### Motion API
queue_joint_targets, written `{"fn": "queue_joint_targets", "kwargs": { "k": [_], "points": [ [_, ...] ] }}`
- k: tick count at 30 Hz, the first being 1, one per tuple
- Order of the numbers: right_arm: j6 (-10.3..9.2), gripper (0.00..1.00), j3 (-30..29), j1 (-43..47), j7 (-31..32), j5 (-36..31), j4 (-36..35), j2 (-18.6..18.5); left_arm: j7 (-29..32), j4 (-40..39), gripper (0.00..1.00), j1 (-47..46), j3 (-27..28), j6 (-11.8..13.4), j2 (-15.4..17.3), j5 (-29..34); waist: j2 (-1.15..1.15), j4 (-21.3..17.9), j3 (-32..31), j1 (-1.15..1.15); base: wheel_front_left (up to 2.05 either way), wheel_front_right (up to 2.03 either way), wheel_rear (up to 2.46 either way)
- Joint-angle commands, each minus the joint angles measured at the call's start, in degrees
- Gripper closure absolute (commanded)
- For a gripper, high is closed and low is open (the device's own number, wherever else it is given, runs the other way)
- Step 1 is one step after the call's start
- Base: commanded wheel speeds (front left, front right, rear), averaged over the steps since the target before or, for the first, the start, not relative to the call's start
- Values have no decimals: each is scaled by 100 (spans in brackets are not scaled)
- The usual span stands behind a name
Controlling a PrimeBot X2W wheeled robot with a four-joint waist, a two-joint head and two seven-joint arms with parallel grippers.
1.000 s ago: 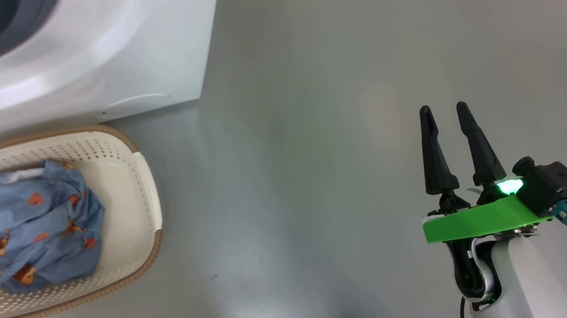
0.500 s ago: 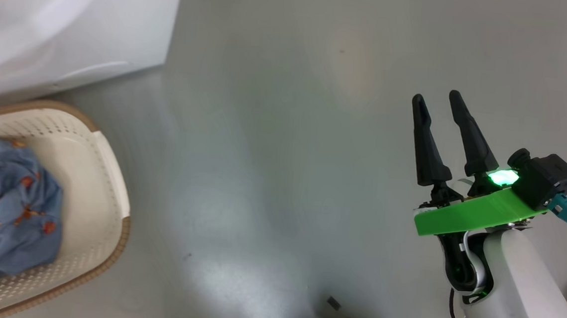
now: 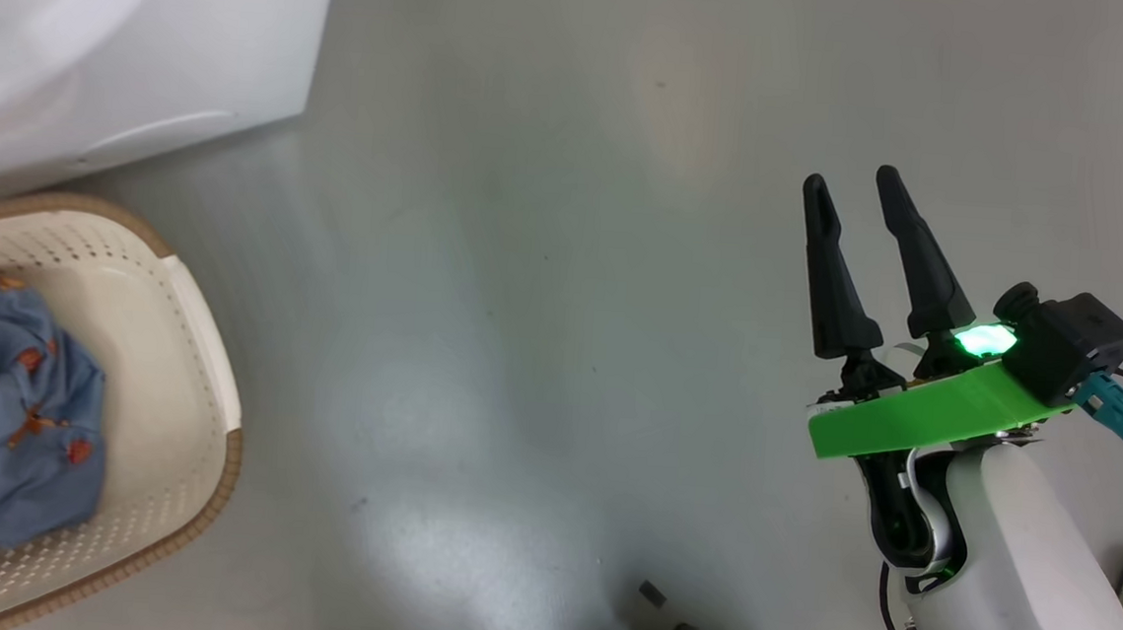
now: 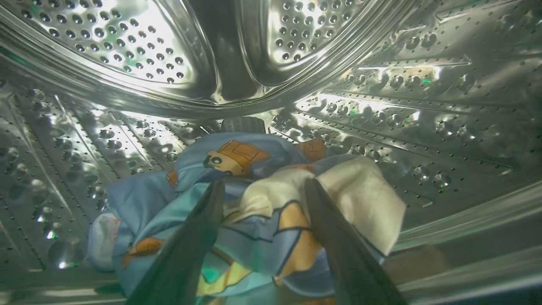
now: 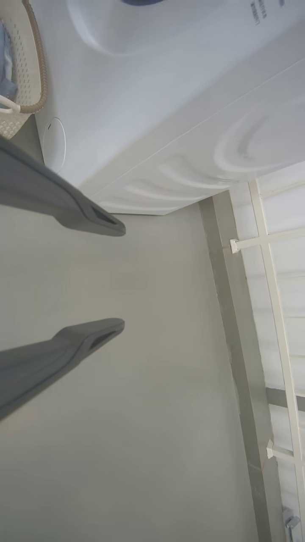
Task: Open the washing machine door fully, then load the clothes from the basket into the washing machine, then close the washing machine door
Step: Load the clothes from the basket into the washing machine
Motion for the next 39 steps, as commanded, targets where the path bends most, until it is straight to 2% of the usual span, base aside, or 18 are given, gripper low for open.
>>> {"fn": "queue_joint_targets", "kwargs": {
  "k": [1,6,17,26,39],
  "points": [
    [25,0,91,78,-46,-22,-85,-57,14,-86,0,-113,63,-17,187,-34,0,52,-70,-1,0,0,0],
    [25,0,113,66,-46,-32,-46,-123,45,157,0,-2,109,-137,54,-216,0,185,-289,-1,0,0,0],
    [25,0,168,145,-46,-33,71,-379,-546,177,0,1007,48,-323,-397,-631,0,684,-1141,-1,0,0,0],
    [25,0,144,310,-46,2,198,-619,-1077,-465,0,2128,-136,-329,-689,-1122,0,1185,-1882,-1,0,0,0],
    [25,0,1,658,-46,46,301,-904,-1829,-1361,0,3403,-364,-329,-874,-1351,0,1897,-2629,-1,0,0,0]
  ]
}}
